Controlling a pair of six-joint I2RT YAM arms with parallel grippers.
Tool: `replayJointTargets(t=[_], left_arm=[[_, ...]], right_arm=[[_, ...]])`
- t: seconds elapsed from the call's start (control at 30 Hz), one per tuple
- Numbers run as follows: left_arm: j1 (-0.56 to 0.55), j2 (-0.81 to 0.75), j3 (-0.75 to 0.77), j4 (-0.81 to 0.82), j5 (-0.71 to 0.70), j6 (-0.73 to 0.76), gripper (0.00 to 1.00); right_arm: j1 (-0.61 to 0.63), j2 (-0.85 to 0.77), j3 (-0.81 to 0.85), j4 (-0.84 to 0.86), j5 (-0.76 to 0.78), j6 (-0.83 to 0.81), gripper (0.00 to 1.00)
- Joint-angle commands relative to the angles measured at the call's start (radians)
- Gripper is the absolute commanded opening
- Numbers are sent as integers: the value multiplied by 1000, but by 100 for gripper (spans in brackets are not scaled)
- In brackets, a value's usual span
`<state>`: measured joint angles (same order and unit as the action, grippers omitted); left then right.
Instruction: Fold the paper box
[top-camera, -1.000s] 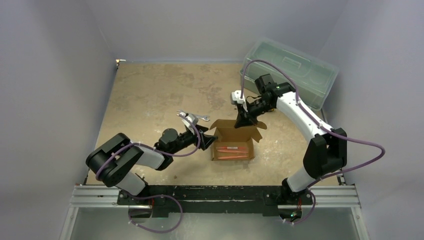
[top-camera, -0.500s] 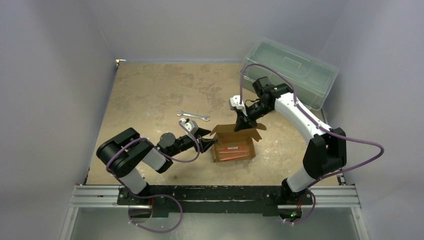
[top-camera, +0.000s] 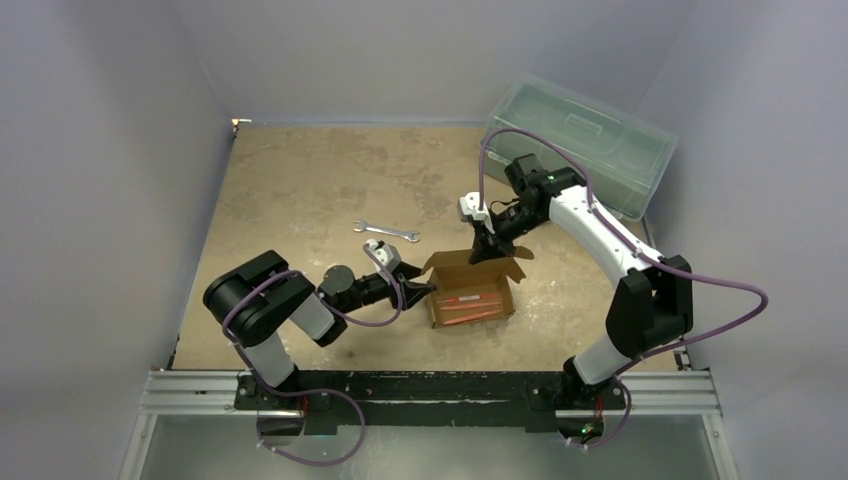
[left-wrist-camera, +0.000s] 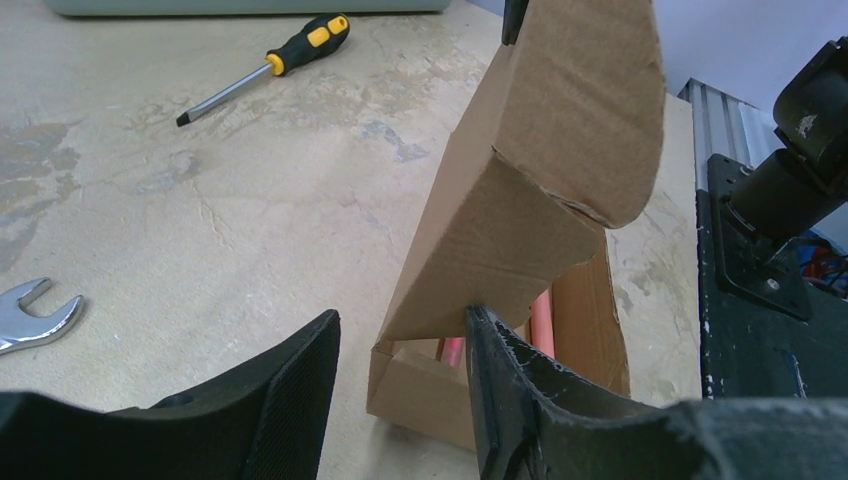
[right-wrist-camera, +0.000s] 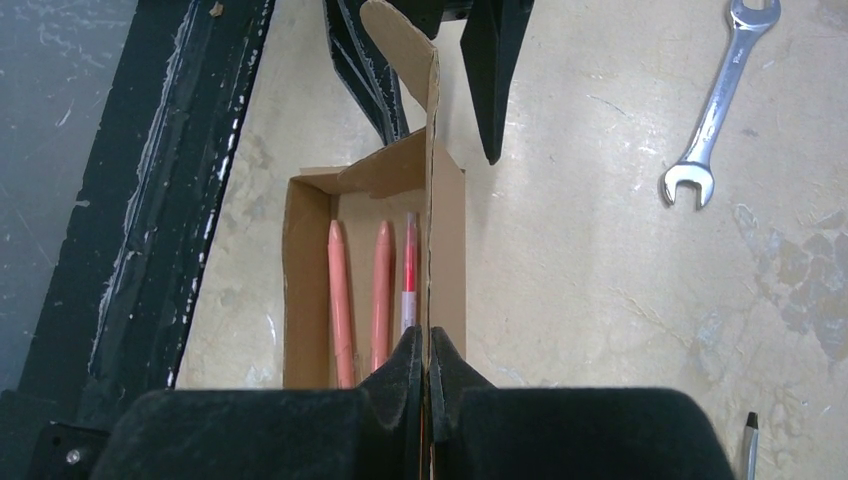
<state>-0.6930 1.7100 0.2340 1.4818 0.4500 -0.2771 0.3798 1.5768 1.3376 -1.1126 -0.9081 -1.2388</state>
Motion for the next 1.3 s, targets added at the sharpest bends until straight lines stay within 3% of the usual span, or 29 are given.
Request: replayJointTargets(t=[0.0,0.37,0.7,0.9,1.27], left_arm=[[5,20,19,282,34,0,48],[3,-13,33,285,70,4,47],[-47,-94,81,87,89,105,48],[-61,-80,67,107,85,105,46],[-70,-110,62,44,79,134,41]], right_arm=[[10,-17,0,-19,-24,-24,2],[25,-25,-9,-16,-14,-28,4],[27,-30,-9,-33,-15,-50,6],[25,-32,-10,-33,-14,-51,6],[26,-49,-22,-10,11,-28,16]])
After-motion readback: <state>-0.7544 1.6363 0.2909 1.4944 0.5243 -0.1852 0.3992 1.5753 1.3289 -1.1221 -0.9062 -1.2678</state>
